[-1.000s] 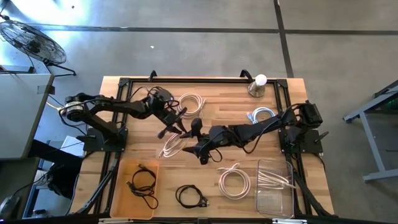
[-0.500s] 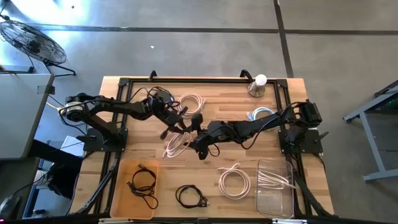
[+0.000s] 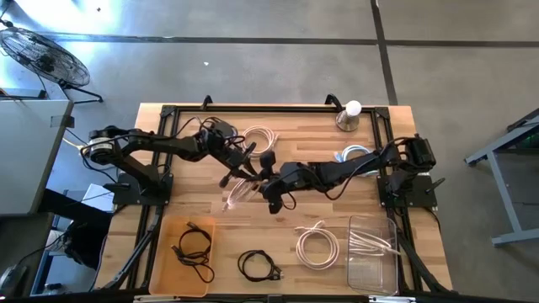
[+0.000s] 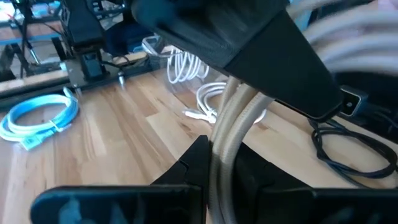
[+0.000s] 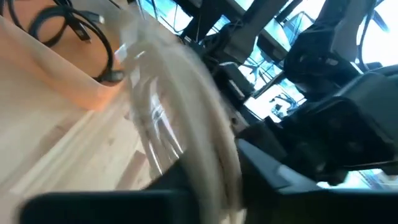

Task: Sort HDMI cables
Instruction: Put the white HDMI cable into the transparent bin

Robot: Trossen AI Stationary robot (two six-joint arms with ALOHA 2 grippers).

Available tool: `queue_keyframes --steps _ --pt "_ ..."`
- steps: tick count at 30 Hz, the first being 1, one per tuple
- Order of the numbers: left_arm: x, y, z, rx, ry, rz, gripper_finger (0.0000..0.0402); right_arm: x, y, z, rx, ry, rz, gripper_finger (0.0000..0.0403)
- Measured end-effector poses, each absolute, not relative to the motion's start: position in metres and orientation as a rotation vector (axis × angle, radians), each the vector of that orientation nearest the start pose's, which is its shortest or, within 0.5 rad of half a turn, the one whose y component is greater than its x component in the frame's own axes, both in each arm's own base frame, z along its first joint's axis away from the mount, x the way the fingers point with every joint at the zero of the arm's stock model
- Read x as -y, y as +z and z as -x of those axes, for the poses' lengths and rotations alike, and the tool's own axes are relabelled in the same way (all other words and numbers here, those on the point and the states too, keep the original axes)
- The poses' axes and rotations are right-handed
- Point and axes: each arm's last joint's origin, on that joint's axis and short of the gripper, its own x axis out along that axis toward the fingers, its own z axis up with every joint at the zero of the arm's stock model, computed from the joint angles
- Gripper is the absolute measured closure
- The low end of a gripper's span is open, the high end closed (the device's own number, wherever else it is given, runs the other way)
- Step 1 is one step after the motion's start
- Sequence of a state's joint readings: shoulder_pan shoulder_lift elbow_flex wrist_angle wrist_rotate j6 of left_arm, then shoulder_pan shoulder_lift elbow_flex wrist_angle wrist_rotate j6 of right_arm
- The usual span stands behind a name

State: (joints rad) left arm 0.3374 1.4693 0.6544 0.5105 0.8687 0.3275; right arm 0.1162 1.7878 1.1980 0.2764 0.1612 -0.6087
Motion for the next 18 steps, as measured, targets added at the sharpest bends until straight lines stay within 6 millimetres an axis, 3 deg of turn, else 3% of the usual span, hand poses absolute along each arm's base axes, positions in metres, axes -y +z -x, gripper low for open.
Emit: queue_keyframes --steps 2,18 --pt "-0.0746 0.2019 -0.2786 -0.181 -0.538 -0.144 0.0367 -0.0414 0.2448 -0.4031 -0.324 0.050 0.653 0.0372" --pt "-0.0771 0.1980 -0.2786 -0.240 -0.454 -0.138 0.0345 -0.0399 0.2405 -0.4015 -0.379 -0.003 0.652 0.0371"
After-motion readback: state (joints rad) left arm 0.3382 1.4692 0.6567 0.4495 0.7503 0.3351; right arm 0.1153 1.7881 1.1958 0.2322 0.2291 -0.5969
